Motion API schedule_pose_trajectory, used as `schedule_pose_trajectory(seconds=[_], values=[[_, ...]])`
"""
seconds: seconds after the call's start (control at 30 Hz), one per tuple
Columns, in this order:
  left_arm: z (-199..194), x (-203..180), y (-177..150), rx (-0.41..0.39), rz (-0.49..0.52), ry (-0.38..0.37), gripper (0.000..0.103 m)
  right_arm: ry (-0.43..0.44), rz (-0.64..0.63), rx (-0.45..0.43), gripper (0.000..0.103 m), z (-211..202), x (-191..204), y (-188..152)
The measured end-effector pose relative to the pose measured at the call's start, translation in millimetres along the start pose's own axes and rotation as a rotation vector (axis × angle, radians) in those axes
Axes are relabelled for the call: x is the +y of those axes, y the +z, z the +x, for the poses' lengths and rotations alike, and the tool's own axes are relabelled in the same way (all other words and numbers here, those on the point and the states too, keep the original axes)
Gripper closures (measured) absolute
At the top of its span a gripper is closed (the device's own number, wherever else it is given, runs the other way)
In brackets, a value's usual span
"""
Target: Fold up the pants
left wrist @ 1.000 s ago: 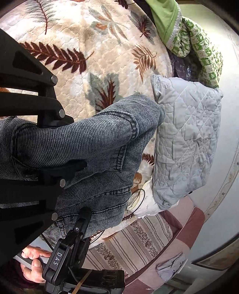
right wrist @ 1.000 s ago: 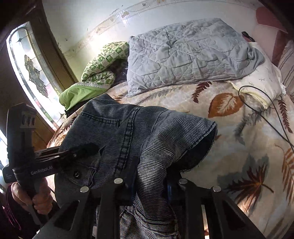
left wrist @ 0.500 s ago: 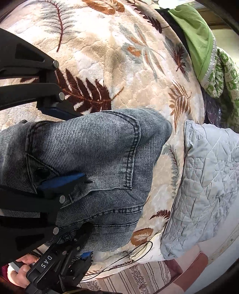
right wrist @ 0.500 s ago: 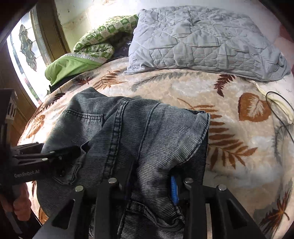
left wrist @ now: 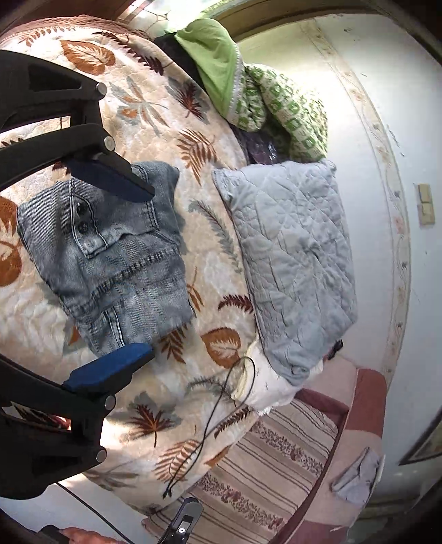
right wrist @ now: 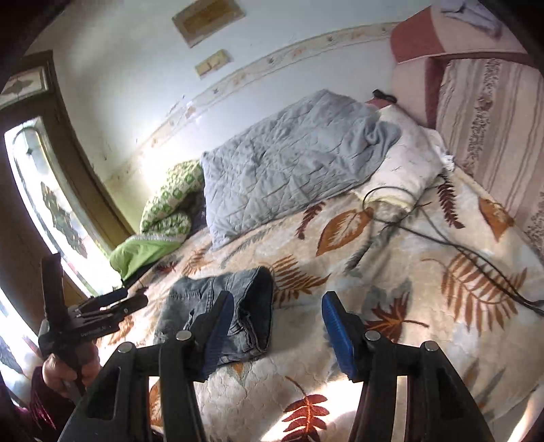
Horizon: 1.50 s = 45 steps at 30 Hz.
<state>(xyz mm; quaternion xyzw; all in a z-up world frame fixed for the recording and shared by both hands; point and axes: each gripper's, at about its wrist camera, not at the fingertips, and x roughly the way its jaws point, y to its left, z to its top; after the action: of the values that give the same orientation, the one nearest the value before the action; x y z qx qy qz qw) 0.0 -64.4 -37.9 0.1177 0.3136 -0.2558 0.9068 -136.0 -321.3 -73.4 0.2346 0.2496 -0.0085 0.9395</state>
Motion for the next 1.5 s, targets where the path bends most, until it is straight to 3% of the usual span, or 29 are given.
schedule_pose_trajectory(seconds=[0.13,0.3,0.5,0.6,0.67,0.8,0.93,1.03,1.27,1.5], values=[[-43.2,-35.4,17.3,-0.113,0.038,-0.079,0.015,-0.038,0.035,-0.156,0.045,-62.5,-8.1,18.4],[-98.0,-50.0,26.7,-0.274,0.037,-0.074,0.004,-0.066,-0.079,-0.32,0.044,-122.0,25.0,30.7],[-143.9,-52.3,19.7,-0.445,0.107,0.065,0.0,-0.036,-0.186,-0.534,0.032,-158.3,74.8,24.5],[-141.4,-44.6,9.0,-0.447,0.092,0.134,0.0,-0.042,-0.232,-0.592,0.019,-153.7,94.7,17.0],[-127.7,-33.5,2.0,-0.385,0.055,0.145,0.0,-0.058,-0.245,-0.547,0.015,-134.8,103.0,12.7],[-94.1,-1.5,-21.5,-0.232,-0.043,0.22,0.0,-0.079,-0.23,-0.35,0.015,-75.8,105.3,-2.5],[-82.6,36.7,-40.1,-0.179,-0.126,0.352,0.0,-0.055,-0.194,-0.175,0.015,-21.2,108.3,-20.9],[-78.5,62.3,-48.2,-0.157,-0.194,0.398,0.0,-0.017,-0.211,-0.104,0.015,5.4,120.7,-30.5],[-67.3,90.1,-55.3,-0.127,-0.234,0.431,0.0,0.032,-0.292,-0.053,0.015,35.8,156.1,-36.3],[-58.4,101.3,-53.8,-0.112,-0.237,0.4,0.0,0.06,-0.345,-0.056,0.015,54.1,180.3,-30.0]])
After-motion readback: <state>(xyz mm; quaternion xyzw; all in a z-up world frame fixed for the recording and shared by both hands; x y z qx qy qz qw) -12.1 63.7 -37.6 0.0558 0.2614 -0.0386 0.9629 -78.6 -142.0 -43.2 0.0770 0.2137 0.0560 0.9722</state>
